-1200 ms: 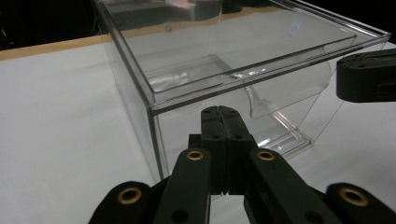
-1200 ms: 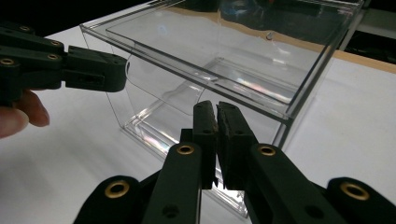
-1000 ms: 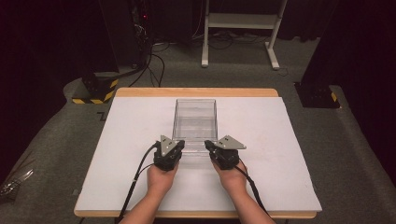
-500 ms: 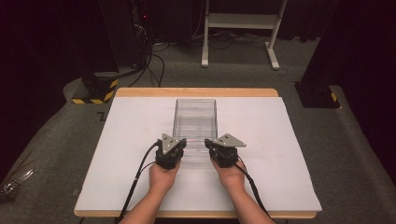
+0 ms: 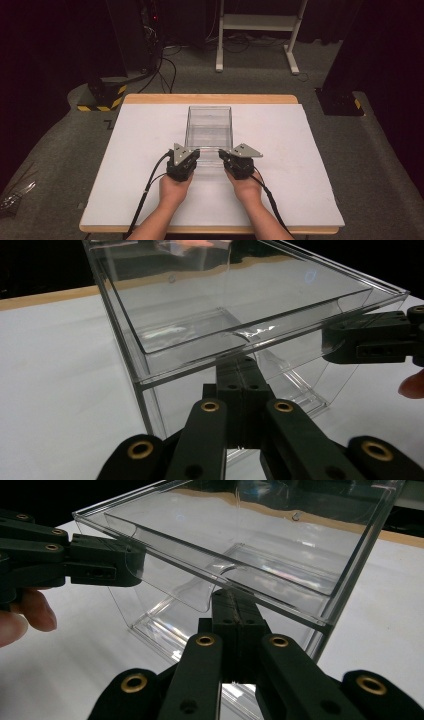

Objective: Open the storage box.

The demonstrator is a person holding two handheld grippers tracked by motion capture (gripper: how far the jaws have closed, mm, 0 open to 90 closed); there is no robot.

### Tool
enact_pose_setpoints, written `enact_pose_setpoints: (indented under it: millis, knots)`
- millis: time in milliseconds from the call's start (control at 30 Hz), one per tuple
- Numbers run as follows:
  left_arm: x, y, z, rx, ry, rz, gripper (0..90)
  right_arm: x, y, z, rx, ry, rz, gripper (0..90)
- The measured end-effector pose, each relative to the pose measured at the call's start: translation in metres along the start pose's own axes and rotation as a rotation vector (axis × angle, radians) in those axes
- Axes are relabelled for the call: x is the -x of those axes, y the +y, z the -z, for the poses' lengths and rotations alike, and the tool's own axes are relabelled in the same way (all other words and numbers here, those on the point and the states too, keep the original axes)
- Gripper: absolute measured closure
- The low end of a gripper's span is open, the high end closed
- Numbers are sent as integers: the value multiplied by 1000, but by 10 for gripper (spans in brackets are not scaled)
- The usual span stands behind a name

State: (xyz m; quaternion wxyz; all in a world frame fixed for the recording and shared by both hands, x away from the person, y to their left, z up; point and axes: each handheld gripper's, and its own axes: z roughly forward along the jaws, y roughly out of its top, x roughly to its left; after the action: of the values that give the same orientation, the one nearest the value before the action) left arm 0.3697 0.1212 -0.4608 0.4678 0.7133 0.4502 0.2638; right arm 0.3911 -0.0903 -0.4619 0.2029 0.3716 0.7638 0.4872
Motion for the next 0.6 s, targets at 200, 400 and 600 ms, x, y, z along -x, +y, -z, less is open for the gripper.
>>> enact_pose_setpoints:
  millis: [200,400,600]
  knots:
    - [2,-1,1,-3,4,-21,900,0,-1,1,0,-2,2,900]
    - [5,-4,4,-1,0,-26,900,-1,-2,4,3,-1,17,900]
    - [6,-6,6,2,-6,-27,900,-3,-4,7,4,0,21,900]
